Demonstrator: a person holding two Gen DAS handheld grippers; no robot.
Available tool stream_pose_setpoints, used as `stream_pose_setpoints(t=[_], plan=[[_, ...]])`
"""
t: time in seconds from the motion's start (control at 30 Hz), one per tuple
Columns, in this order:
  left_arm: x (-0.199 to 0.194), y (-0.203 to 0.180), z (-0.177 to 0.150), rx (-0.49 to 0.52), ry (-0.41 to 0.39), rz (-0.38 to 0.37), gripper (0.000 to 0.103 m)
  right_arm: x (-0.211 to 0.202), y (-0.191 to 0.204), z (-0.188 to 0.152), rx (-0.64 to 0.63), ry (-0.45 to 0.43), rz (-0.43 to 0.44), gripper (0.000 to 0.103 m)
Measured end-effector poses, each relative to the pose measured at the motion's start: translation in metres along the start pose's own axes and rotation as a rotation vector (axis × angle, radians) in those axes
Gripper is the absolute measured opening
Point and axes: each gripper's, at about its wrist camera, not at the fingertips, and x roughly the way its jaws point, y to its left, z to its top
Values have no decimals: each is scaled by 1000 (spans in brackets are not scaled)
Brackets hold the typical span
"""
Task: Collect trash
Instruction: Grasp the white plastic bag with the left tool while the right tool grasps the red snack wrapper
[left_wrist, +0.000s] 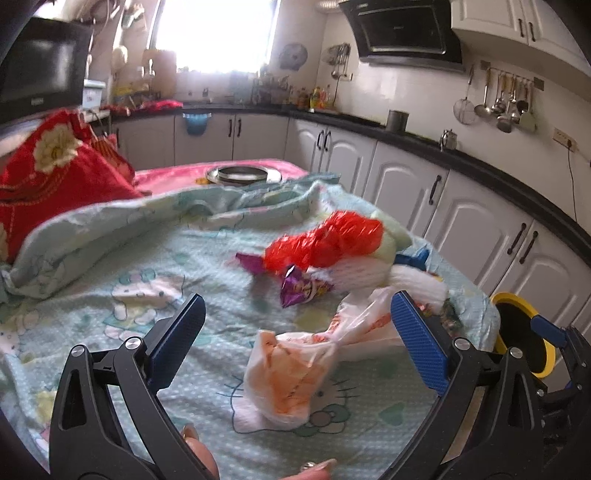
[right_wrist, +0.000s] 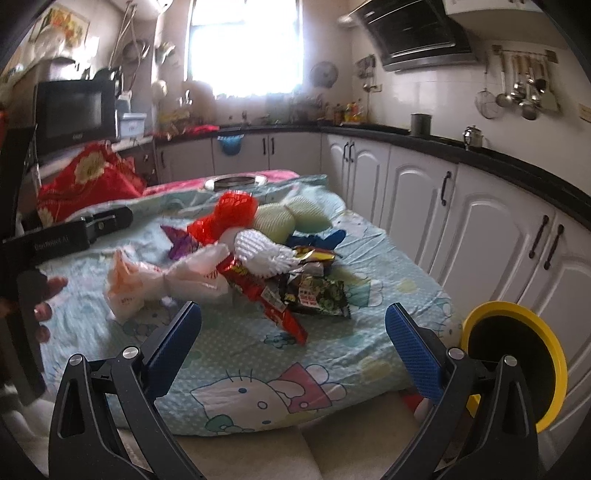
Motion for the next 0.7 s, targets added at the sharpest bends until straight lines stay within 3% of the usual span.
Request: stream_pose_setpoints(t=[0.2, 0.27, 0.6, 0.7], plan=[[21, 10, -10, -11, 76, -32, 92, 26, 2, -3, -49, 57, 7, 95], [28, 12, -14, -26, 112, -72, 92, 37, 2, -4, -56, 88, 13, 85], [53, 17, -23, -60, 172, -149, 92, 75, 6, -10, -88, 179, 34, 64], [57, 20, -24, -69, 182, -169, 92, 83, 9, -10, -100, 194, 40, 53]])
